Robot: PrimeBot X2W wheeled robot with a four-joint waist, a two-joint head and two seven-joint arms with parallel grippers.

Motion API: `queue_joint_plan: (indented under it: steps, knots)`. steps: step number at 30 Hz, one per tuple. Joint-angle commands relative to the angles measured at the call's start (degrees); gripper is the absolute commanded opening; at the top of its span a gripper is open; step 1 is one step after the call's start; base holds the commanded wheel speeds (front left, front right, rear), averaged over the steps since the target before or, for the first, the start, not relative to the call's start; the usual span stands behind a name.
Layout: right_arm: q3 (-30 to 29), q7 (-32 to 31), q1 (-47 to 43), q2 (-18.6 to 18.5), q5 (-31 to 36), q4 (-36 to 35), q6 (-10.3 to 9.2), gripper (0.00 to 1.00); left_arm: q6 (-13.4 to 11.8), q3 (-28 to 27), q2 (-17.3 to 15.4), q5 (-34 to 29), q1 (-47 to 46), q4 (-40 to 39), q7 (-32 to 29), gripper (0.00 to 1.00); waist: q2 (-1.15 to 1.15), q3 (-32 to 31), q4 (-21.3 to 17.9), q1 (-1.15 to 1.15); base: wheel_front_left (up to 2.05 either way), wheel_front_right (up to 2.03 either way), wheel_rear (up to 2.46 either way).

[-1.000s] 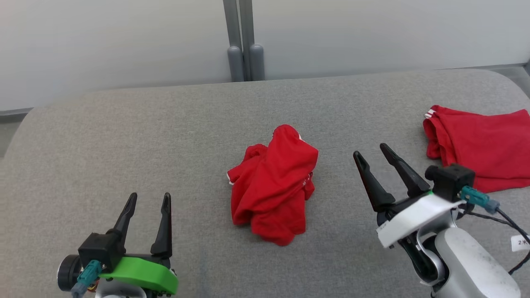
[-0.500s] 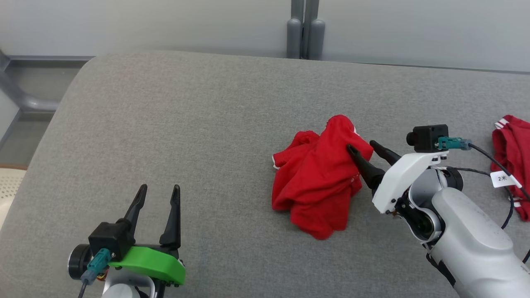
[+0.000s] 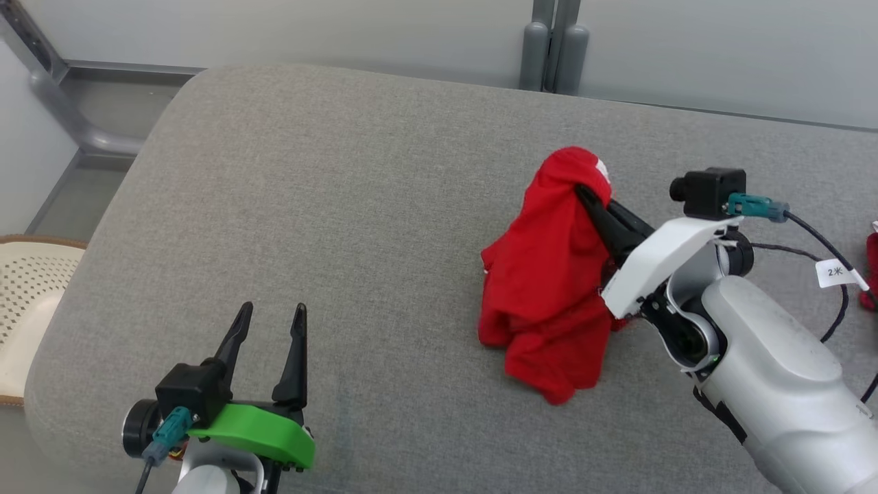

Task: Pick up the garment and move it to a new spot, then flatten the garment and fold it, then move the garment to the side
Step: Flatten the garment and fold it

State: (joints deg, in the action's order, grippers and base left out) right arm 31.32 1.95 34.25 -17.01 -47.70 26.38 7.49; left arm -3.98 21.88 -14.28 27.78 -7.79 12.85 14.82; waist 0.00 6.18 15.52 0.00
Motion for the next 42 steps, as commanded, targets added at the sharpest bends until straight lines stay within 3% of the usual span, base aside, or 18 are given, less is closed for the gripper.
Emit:
queue_joint_plan:
  steps: [1, 6, 10, 12, 13, 19, 28, 31, 36, 42]
  knots:
    - [0.6, 1.1, 1.7, 0.3, 0.2, -0.1, 0.00, 0.00, 0.4, 0.0, 0.2, -0.3, -0.8, 0.0, 0.4, 1.00, 0.00, 0.5, 1.3, 0.00, 0.00, 0.00, 0.00]
    - [2.4, 4.3, 8.4, 1.7, 2.1, 3.3, 0.00, 0.00, 0.6, 0.0, 0.9, -0.3, -1.6, 0.5, 0.4, 1.00, 0.00, 2.0, 4.0, 0.00, 0.00, 0.00, 0.00]
    - [7.8, 3.5, 12.7, 4.5, 3.0, 9.5, 0.00, 0.04, 1.1, 0.4, 1.7, -0.4, -2.2, 1.4, 0.4, 1.00, 0.00, 2.9, 5.9, 0.00, 0.00, 0.00, 0.00]
    - [11.0, 3.4, 14.0, 5.8, 1.8, 12.2, -0.01, 0.45, 1.3, 0.5, 2.0, -0.6, -2.6, 1.8, 0.4, 1.00, 0.00, 3.1, 6.5, 0.00, 0.00, 0.00, 0.00]
    - [12.4, 3.6, 14.5, 6.2, 1.1, 13.6, -0.01, 0.98, 1.3, 0.5, 2.2, -0.6, -2.7, 2.1, 0.4, 1.00, 0.00, 3.1, 6.6, 0.00, 0.00, 0.00, 0.00]
    - [18.3, 8.1, 15.5, 7.6, -2.9, 17.5, -0.01, 1.00, 1.6, -0.1, 2.3, -0.8, -2.7, 3.2, 0.4, 1.00, 0.00, 2.3, 5.0, 0.00, 0.00, 0.00, 0.00]
    - [18.1, 13.1, 12.8, 2.5, -5.6, 13.6, -0.02, 1.00, 1.4, -1.0, 1.0, -0.9, -1.2, 3.0, 0.4, 1.00, 0.00, -0.3, -1.9, 0.00, 0.00, 0.00, 0.00]
    - [13.3, 13.2, 9.8, 0.3, -4.7, 9.3, -0.01, 1.00, 1.2, -1.6, 0.4, -0.9, -0.8, 2.5, 0.4, 1.00, 0.00, -1.5, -4.3, 0.00, 0.00, 0.00, 0.00]
    - [1.8, 13.2, -2.8, -1.5, -1.0, 1.3, -0.01, 1.00, 0.4, -2.3, -0.7, -0.6, 0.6, 1.7, 0.2, 1.00, 0.00, -3.9, -7.3, 0.00, 0.00, 0.00, 0.00]
    - [-9.0, 13.3, -17.8, 0.0, 4.9, -6.9, 0.00, 1.00, -0.4, -2.7, -1.7, -0.2, 2.1, 0.0, -0.4, 1.00, 0.00, -5.1, -10.0, 0.00, 0.00, 0.00, 0.00]
